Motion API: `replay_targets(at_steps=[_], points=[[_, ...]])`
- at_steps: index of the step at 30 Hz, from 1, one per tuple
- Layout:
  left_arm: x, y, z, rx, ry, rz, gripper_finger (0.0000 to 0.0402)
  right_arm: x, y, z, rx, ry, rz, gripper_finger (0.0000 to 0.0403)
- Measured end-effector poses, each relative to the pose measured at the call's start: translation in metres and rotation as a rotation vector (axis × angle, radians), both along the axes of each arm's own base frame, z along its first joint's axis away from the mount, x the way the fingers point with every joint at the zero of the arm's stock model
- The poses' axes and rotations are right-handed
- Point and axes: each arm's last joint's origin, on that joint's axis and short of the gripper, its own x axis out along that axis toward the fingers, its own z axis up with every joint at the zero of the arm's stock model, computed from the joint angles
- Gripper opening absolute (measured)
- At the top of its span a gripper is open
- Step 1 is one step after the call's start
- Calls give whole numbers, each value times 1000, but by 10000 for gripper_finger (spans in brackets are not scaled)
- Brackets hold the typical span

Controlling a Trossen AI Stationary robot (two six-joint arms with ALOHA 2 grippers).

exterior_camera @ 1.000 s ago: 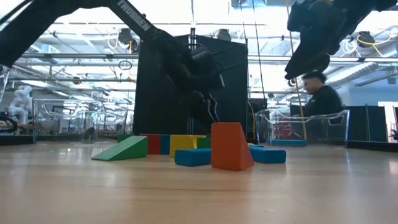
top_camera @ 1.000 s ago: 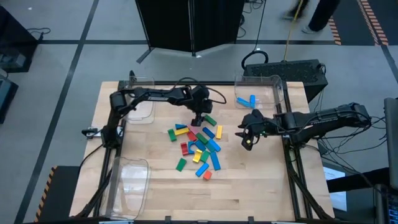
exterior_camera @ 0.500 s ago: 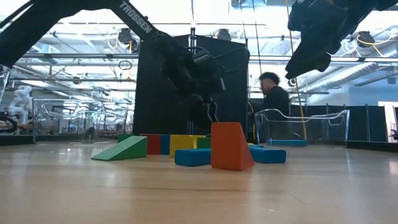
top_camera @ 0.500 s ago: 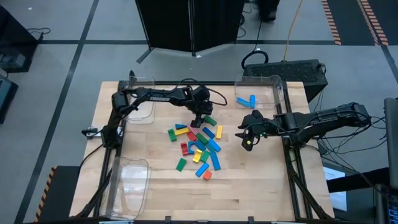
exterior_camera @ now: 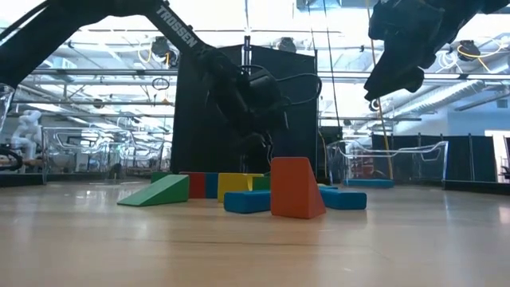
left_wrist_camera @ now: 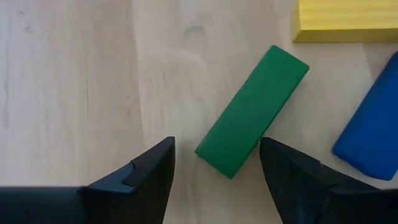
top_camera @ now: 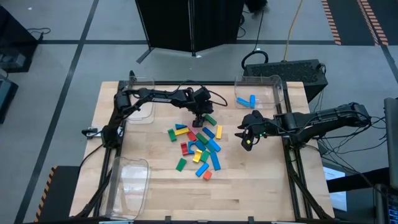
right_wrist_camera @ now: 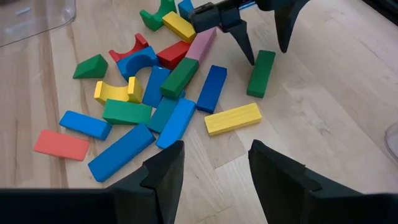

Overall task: Sort blocks by size
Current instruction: Put the green rectangular block into the top right transparent bin

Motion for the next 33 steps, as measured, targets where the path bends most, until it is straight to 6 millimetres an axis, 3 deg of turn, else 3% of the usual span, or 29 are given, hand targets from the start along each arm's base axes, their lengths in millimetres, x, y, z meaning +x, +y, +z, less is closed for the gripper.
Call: replay_targets(at_steps=[7,17,33], points=[[2,-7,0,3,5,-26,196,0,0,0,3,-3,-3,173],[5,-29,-11,-26,79,-86,193,0,0,1,4,-8,-1,173],[8,-30,-11,-22,51,-65,193,0,7,1,-15,-14,12,173]])
